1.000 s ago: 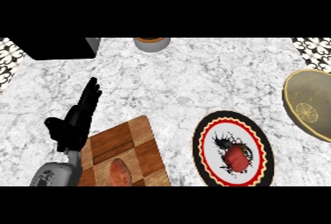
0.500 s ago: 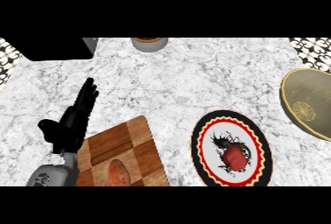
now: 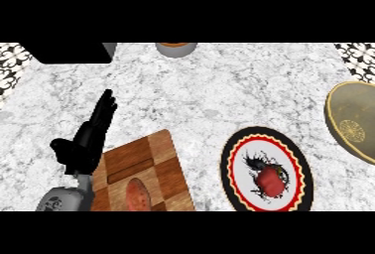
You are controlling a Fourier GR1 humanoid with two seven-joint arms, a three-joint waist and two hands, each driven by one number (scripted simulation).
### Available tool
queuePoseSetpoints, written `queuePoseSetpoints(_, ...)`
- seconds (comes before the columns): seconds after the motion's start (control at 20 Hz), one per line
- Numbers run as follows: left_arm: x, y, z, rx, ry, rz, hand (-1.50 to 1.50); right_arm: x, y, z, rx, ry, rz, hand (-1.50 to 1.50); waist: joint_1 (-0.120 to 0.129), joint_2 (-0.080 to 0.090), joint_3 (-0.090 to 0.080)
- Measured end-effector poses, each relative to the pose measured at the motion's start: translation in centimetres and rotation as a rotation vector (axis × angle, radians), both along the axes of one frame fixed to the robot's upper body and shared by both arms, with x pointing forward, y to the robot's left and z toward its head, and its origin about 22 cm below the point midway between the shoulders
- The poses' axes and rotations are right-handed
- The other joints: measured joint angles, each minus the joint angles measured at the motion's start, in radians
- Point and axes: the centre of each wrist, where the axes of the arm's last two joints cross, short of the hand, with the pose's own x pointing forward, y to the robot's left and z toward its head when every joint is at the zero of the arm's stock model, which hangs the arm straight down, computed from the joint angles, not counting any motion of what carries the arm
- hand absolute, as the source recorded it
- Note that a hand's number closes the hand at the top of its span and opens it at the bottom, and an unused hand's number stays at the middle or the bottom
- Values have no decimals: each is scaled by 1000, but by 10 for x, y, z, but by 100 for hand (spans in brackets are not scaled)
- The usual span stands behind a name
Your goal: Pick the can from the plate and place it in the bowl
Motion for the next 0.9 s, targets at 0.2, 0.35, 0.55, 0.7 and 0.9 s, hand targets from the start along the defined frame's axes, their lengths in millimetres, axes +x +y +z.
queuePoseSetpoints(0.2, 3, -6, -1, 6, -2, -9, 0, 17, -4, 20, -12, 9, -64, 150, 10, 2, 0)
queuePoseSetpoints(0.35, 5, -11, 1, 7, -7, -18, 0, 35, -12, 27, -31, 14, -115, 150, 19, 4, 1)
queuePoseSetpoints(0.55, 8, -12, 0, 4, -6, -27, 0, 58, -22, 28, -125, -3, -212, 150, 30, 7, 1)
queuePoseSetpoints(0.7, 11, -14, 7, 3, -7, -39, 0, 75, -30, 25, -218, -27, -280, 150, 41, 9, 2)
queuePoseSetpoints(0.9, 8, -14, 7, 2, -6, -49, 0, 103, -43, 1, -282, -37, -340, 150, 47, 10, 2)
